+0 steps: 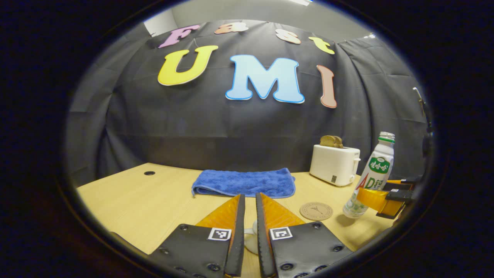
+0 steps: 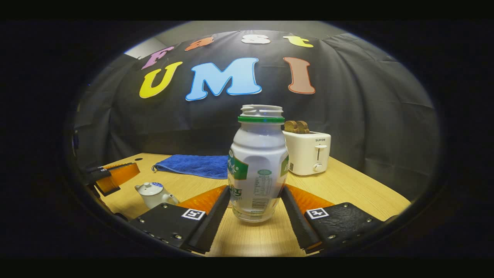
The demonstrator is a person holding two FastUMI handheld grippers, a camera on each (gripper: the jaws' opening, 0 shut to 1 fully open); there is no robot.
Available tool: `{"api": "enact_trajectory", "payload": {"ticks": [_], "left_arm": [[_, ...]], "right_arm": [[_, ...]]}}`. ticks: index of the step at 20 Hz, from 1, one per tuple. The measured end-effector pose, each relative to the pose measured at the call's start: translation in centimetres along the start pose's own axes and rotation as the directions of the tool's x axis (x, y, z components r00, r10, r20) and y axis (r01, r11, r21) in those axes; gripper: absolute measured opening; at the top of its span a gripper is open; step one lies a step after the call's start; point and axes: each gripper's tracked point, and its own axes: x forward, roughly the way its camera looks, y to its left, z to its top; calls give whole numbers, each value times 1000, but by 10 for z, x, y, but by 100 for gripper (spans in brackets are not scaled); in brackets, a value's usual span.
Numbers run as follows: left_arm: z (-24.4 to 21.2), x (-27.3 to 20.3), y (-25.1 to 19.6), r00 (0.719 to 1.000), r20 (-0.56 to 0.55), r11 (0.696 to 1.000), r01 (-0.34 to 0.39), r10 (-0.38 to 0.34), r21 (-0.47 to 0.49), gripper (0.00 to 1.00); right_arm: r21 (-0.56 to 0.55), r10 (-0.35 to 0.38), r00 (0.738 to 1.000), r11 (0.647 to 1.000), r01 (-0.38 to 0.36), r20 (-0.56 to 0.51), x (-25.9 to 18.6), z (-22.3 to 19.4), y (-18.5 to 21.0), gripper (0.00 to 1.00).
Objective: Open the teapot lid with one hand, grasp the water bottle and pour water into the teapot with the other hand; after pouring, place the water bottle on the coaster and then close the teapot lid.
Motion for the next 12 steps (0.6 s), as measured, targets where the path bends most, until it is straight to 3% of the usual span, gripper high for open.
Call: {"api": "enact_trajectory", "payload": {"ticks": [1, 3, 4, 5, 11, 12], "left_arm": [[0, -1, 3, 1000, 2, 1000, -7, 7, -7, 29], [3, -2, 10, 1000, 5, 1000, -20, 20, -18, 29], [4, -3, 13, 1000, 8, 999, -25, 25, -24, 22], [5, -4, 16, 1000, 11, 999, -29, 29, -31, 29], [12, -9, 31, 998, 31, 996, -47, 49, -82, 29], [14, -8, 33, 998, 31, 995, -49, 52, -91, 25]], "right_arm": [[-11, 2, 1000, 1000, -2, 3, 2, 2, 2, 80], [-51, 1, 1000, 999, -1, 15, 5, 10, 5, 80], [-69, 4, 1000, 998, -3, 20, 7, 14, 8, 80], [-76, 15, 1000, 997, -13, 23, 9, 18, 11, 80], [-64, 63, 998, 996, -63, -3, 41, 35, 28, 80], [-66, 66, 998, 996, -66, -8, 47, 36, 30, 80]]}}
